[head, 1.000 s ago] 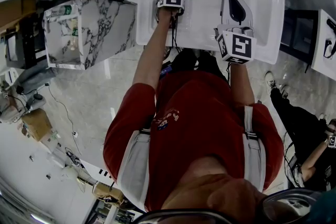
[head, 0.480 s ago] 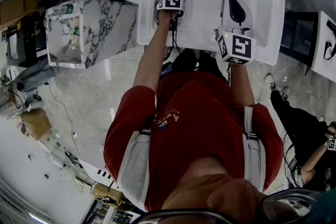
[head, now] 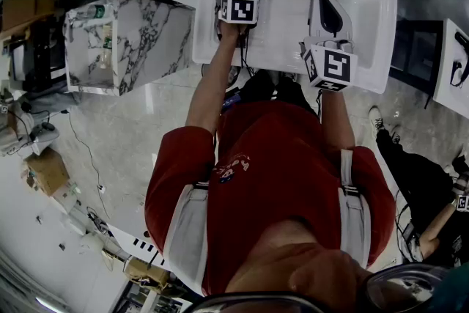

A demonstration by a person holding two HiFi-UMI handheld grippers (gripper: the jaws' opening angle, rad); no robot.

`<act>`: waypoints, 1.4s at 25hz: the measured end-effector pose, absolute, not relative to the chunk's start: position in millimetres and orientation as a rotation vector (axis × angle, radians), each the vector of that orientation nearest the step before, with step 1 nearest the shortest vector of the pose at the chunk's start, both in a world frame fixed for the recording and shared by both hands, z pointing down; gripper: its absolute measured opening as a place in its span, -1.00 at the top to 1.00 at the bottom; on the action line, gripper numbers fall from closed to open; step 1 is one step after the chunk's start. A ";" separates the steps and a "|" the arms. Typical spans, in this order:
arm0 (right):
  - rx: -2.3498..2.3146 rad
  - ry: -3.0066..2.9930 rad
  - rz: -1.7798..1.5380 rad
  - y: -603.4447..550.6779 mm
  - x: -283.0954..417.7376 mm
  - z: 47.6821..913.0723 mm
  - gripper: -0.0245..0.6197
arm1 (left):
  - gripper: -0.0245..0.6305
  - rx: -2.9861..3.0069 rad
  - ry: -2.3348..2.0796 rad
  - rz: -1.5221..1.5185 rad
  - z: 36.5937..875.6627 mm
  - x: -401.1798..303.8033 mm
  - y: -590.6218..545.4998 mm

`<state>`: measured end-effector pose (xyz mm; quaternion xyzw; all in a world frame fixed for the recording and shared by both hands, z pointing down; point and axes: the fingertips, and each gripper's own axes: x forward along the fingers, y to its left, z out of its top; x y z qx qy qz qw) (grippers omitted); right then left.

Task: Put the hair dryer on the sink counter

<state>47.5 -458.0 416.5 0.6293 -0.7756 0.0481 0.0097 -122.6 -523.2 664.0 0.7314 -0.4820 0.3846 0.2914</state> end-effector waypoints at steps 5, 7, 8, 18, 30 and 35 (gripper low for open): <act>1.959 -2.422 0.140 -456.3 47.4 414.1 0.92 | -0.19 2.033 -1.350 0.962 634.4 -118.8 -524.3; 1.958 -2.421 0.132 -455.9 47.0 412.2 0.92 | -0.19 2.067 -1.360 0.919 621.6 -116.0 -523.9; 1.958 -2.422 0.129 -455.8 46.8 411.1 0.92 | -0.19 2.085 -1.371 0.900 614.8 -115.5 -524.1; 1.953 -2.427 0.102 -454.9 46.4 402.8 0.92 | -0.18 2.261 -1.452 0.709 534.0 -104.6 -515.0; 1.933 -2.460 0.072 -454.1 36.0 393.3 0.92 | -0.16 2.415 -1.578 0.406 445.0 -111.1 -497.0; 1.934 -2.474 0.054 -449.7 32.5 388.3 0.92 | -0.11 2.503 -1.636 0.280 405.2 -105.2 -482.4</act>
